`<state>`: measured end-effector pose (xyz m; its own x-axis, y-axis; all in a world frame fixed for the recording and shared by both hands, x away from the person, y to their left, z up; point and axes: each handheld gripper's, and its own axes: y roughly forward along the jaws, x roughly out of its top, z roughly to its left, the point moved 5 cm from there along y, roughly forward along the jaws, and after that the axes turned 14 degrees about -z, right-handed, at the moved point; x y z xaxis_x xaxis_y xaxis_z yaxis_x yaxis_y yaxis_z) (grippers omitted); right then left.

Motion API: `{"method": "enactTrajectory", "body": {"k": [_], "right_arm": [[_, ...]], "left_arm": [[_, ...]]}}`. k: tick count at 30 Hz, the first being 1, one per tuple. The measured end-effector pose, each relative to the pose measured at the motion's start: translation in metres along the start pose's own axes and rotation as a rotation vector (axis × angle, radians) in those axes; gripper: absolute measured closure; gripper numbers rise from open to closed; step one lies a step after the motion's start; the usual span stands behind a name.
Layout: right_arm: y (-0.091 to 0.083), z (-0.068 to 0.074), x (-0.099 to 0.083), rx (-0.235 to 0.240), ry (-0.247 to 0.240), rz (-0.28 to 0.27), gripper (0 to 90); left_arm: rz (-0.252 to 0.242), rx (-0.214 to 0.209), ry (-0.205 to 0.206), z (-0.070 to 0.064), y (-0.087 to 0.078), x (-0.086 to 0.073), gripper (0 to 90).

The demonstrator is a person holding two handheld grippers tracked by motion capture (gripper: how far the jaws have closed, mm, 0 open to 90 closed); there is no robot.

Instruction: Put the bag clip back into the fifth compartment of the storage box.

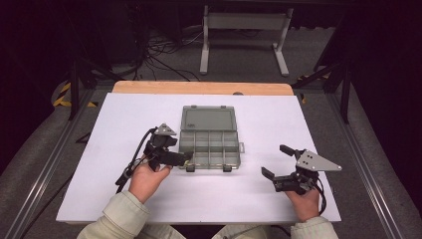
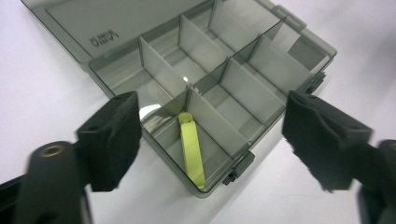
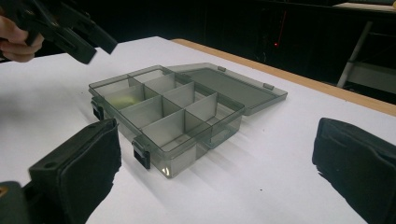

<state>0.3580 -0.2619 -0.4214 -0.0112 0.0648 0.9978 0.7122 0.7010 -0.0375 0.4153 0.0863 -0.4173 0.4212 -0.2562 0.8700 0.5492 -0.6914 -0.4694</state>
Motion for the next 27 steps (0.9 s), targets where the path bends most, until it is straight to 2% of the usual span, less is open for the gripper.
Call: {"method": "enactTrajectory", "body": {"k": [4,5,11,15,17,20,21,22,23,25,27], "right_arm": [[0.000,0.000,0.000,0.001,-0.002,0.002,1.7],[0.000,0.000,0.000,0.001,-0.001,0.002,1.7],[-0.001,0.000,0.000,0.002,0.003,0.001,1.7],[-0.002,0.000,0.001,0.001,0.005,-0.008,1.6],[-0.002,0.000,0.001,0.002,0.004,-0.007,1.6],[-0.002,0.000,0.001,0.001,0.001,-0.007,1.7],[-0.002,0.000,0.001,0.000,0.002,-0.009,1.7],[-0.002,0.000,0.001,0.000,0.003,-0.010,1.7],[-0.002,0.000,0.001,0.000,0.003,-0.010,1.7],[-0.002,0.000,0.001,0.000,0.002,-0.010,1.6],[-0.002,0.001,0.001,0.001,0.004,-0.011,1.6]], "left_arm": [[-0.022,-0.017,0.042,-0.004,-0.011,0.006,11.3],[-0.027,-0.029,0.034,-0.006,-0.013,0.007,9.8],[-0.047,-0.034,0.072,-0.008,-0.025,0.011,6.3],[-0.059,-0.020,0.103,-0.007,-0.036,0.011,3.1],[-0.063,-0.030,0.104,-0.006,-0.039,0.010,3.0],[-0.114,-0.049,0.095,-0.001,-0.055,0.008,2.7],[-0.114,-0.049,0.095,-0.001,-0.055,0.008,2.3],[-0.141,-0.045,0.106,0.002,-0.064,0.006,2.1],[-0.141,-0.045,0.106,0.002,-0.064,0.006,1.8],[-0.185,-0.037,0.106,0.006,-0.075,0.002,1.2],[-0.199,-0.039,0.099,0.007,-0.079,0.001,1.0]]}}
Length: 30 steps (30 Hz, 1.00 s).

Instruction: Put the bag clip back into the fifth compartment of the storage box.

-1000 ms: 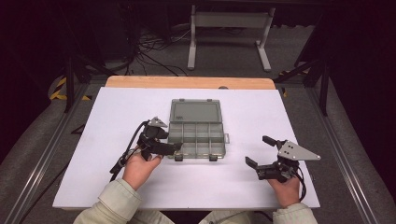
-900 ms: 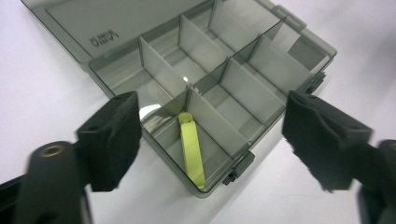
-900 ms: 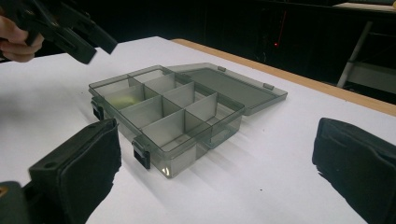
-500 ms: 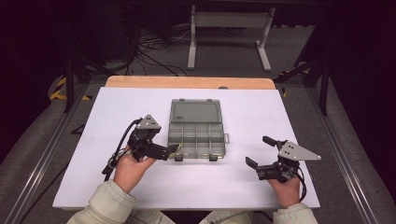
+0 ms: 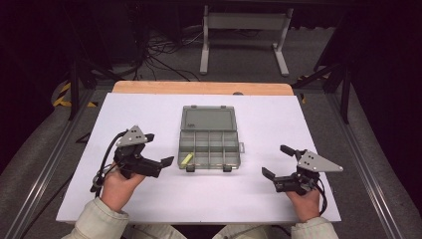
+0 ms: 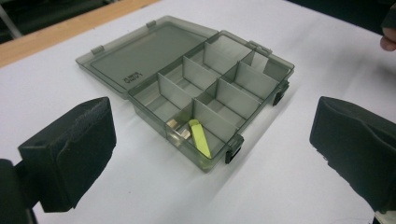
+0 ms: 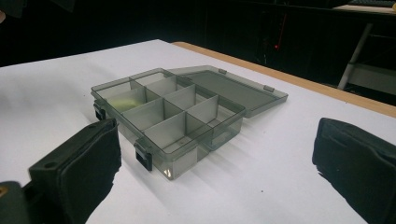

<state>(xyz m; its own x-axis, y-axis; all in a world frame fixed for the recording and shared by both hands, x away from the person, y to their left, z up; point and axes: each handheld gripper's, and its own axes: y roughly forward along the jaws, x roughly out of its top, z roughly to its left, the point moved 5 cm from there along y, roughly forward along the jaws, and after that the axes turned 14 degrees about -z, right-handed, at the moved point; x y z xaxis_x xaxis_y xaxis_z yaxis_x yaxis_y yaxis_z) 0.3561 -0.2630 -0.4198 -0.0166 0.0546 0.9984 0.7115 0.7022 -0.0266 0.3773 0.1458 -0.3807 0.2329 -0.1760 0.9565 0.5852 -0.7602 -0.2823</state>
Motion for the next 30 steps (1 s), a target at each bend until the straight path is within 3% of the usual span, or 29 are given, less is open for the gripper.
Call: {"method": "enactTrajectory", "body": {"k": [8,14,20,24,27,30], "right_arm": [[0.000,0.000,0.001,0.001,-0.002,-0.004,1.6],[0.000,0.001,0.001,0.004,-0.004,-0.006,1.6],[0.000,0.002,0.001,0.005,-0.007,-0.009,1.6],[0.000,0.003,0.002,0.008,-0.013,-0.013,1.3],[0.000,0.003,0.002,0.009,-0.020,-0.018,1.3],[0.000,0.004,0.003,0.015,-0.023,-0.025,1.3]], "left_arm": [[-0.107,-0.012,0.000,0.007,-0.030,-0.013,0.6],[-0.157,0.017,0.011,0.013,-0.046,-0.025,0.6],[-0.189,0.025,0.033,0.015,-0.056,-0.033,0.6],[-0.250,0.045,0.053,0.017,-0.064,-0.040,0.6],[-0.265,0.040,0.062,0.019,-0.067,-0.044,0.6],[-0.293,0.044,0.053,0.022,-0.072,-0.051,0.6]]}}
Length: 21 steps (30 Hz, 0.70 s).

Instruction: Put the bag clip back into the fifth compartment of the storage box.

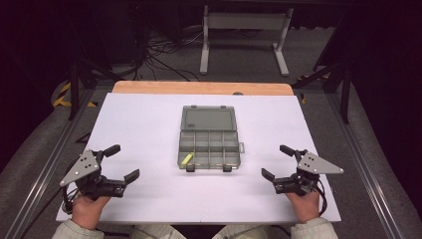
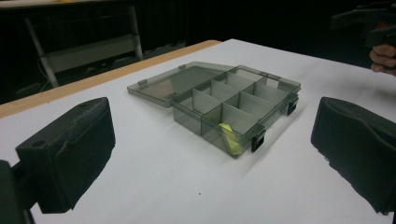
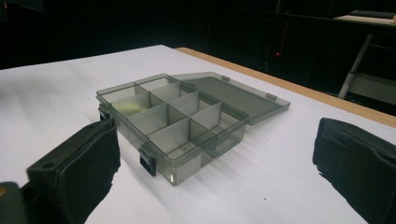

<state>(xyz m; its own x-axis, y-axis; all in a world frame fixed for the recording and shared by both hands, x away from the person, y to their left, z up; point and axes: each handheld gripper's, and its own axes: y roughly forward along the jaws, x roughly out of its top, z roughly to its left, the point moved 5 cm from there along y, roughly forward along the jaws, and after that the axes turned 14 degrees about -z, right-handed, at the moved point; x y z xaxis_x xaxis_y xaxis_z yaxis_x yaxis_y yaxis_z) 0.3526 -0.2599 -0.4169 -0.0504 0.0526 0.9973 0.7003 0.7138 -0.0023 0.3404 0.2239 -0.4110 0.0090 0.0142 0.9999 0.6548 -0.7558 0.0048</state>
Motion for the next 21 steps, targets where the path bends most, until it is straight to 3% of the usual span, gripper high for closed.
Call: {"method": "enactTrajectory", "body": {"k": [5,8,11,14,21], "right_arm": [[0.000,0.001,0.000,0.001,-0.005,0.000,1.2],[-0.001,0.001,0.001,0.000,-0.007,-0.008,0.9],[-0.001,0.001,0.001,0.006,-0.009,-0.009,0.9],[0.000,0.002,0.001,0.010,-0.013,-0.007,0.9],[0.000,0.003,0.001,0.013,-0.021,-0.008,0.9]], "left_arm": [[-0.009,0.006,0.017,0.002,-0.006,-0.006,0.6],[-0.036,0.007,-0.001,0.005,-0.011,-0.013,0.6],[-0.032,0.030,-0.008,0.010,-0.012,-0.020,0.6],[-0.034,0.034,-0.050,0.017,-0.011,-0.030,0.6],[-0.057,0.036,-0.009,0.015,-0.010,-0.032,0.6]]}}
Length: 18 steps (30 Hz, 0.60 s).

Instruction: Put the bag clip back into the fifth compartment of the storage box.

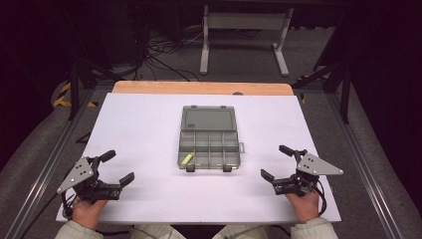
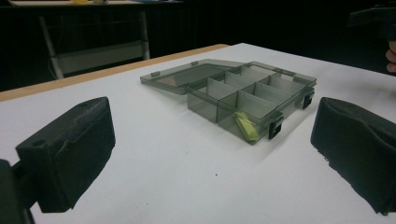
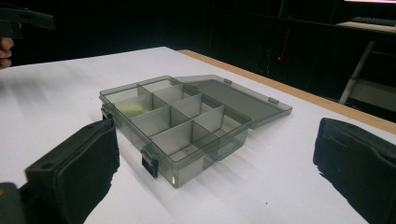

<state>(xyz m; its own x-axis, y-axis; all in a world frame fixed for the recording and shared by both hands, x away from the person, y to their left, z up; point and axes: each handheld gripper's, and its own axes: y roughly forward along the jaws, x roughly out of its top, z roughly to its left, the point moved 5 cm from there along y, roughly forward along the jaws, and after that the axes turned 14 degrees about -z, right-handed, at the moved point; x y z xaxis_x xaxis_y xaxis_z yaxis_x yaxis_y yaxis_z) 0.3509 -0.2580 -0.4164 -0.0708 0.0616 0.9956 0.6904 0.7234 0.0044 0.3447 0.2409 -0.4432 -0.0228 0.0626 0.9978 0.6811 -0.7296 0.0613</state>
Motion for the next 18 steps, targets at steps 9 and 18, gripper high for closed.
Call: {"method": "enactTrajectory", "body": {"k": [9,18], "right_arm": [[0.0007,-0.0017,-0.0035,-0.014,-0.018,-0.001,0.6],[0.0009,-0.0023,-0.0035,-0.019,-0.036,-0.011,0.7]], "left_arm": [[-0.032,-0.016,0.033,-0.0018,0.0005,-0.0012,0.8],[-0.061,-0.009,0.025,-0.0032,-0.0018,0.0019,1.4]]}}
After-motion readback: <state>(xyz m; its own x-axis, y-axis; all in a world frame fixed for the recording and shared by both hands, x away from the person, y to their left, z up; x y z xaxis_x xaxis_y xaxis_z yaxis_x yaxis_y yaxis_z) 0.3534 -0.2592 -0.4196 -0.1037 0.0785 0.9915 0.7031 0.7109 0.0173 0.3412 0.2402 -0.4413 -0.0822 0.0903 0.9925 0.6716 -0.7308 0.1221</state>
